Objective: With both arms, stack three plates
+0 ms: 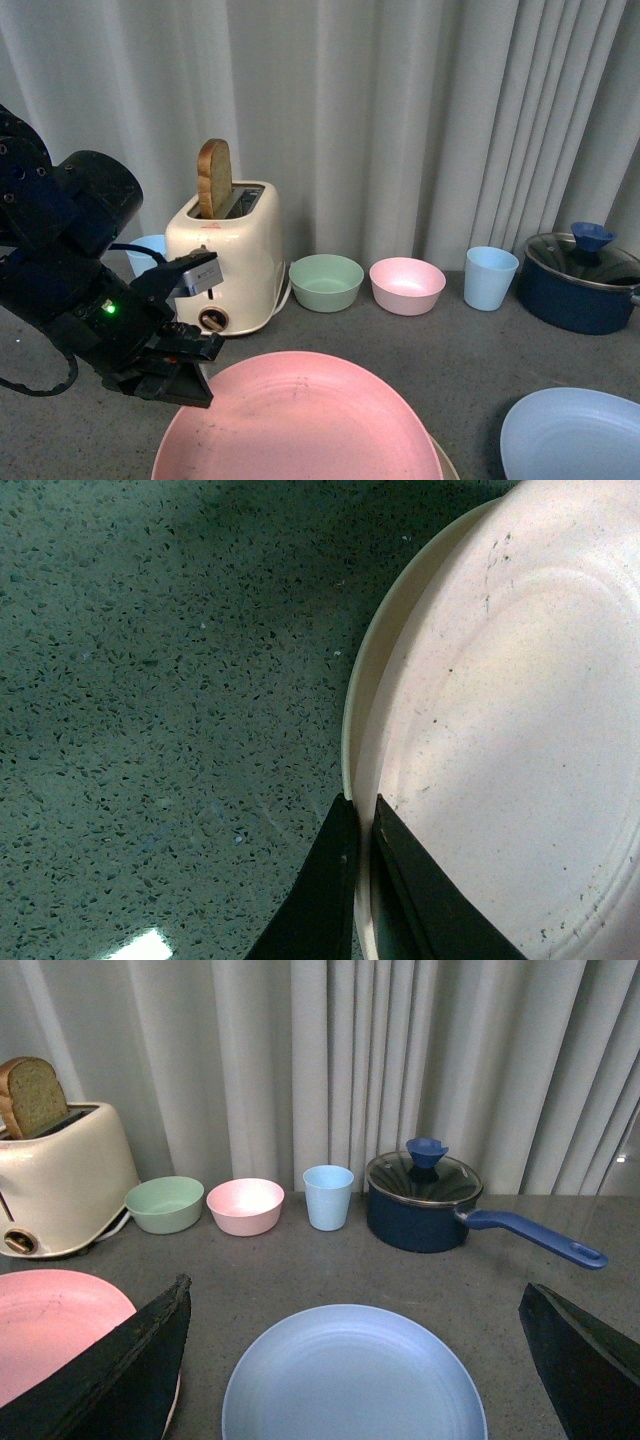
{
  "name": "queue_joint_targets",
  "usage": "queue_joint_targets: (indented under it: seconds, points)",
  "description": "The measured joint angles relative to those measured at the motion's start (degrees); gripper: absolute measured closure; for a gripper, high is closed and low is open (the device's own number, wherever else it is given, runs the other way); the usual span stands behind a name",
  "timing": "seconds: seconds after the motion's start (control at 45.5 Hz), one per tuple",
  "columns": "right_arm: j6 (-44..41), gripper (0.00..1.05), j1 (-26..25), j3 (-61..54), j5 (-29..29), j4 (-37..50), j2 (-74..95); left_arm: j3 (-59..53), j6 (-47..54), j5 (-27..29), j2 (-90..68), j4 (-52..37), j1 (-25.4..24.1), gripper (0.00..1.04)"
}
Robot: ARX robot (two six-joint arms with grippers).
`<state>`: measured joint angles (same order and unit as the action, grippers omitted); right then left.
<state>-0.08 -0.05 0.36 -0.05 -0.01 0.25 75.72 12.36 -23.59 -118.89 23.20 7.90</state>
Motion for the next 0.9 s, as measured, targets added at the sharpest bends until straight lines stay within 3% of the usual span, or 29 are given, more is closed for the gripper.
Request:
queue_joint_targets:
  seconds: [0.769, 0.901]
  points:
    - [0.00, 0.07, 0.00, 0.00, 0.00, 0.00, 0.00, -1.49, -2.34, 1.60, -0.90, -2.95, 2.99, 1.02]
    - [0.00, 0.07, 0.00, 0.00, 0.00, 0.00, 0.00, -1.46, -3.56, 1.29, -0.90, -3.02, 2.99, 0.81]
